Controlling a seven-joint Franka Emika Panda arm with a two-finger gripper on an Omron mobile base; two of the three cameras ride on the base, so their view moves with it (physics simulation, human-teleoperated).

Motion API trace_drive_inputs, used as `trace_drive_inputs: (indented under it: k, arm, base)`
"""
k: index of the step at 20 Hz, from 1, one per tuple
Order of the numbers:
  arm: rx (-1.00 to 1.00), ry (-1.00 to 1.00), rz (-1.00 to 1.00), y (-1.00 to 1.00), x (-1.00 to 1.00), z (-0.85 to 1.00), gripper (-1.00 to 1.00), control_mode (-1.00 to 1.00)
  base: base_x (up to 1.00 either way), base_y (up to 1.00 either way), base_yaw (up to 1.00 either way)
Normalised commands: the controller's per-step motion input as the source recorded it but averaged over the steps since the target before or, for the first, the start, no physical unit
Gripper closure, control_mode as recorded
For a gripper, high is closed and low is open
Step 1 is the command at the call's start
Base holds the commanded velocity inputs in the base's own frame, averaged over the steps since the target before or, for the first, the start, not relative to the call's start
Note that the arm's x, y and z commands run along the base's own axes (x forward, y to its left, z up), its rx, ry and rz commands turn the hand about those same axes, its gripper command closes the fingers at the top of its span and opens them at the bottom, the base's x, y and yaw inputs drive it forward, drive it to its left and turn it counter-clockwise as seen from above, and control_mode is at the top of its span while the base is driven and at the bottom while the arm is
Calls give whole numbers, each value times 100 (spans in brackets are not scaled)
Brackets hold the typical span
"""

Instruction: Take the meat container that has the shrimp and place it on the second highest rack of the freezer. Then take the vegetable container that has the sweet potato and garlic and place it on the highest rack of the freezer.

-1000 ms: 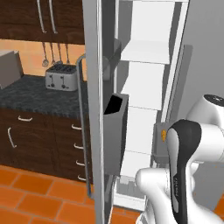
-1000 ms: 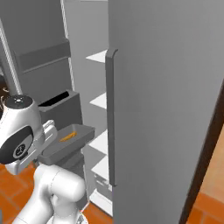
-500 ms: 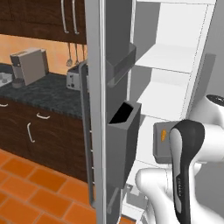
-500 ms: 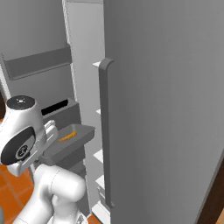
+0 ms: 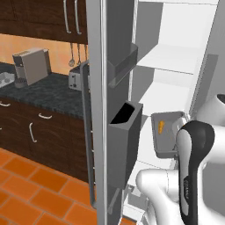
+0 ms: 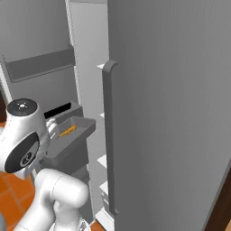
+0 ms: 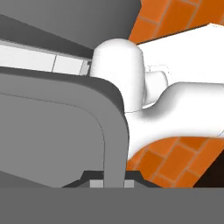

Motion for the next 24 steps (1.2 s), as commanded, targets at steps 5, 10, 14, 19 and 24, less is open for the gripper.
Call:
trace_drive_inputs:
  k: [5,10,14,19,24]
  arm:
    - [0,-11,-3,-7,31,5,100,-100]
    - [0,1,-10,-15,76,0,100,-100]
    - [0,6,-2,-52,66,0,100,-100]
    - [0,11,3,-22,86,0,100,-100]
    - [0,11,5,-5,100,3,100,-100]
  base:
    - [0,0,0]
    - [0,0,0]
    - [0,0,0]
    - [0,0,0]
    - [0,0,0]
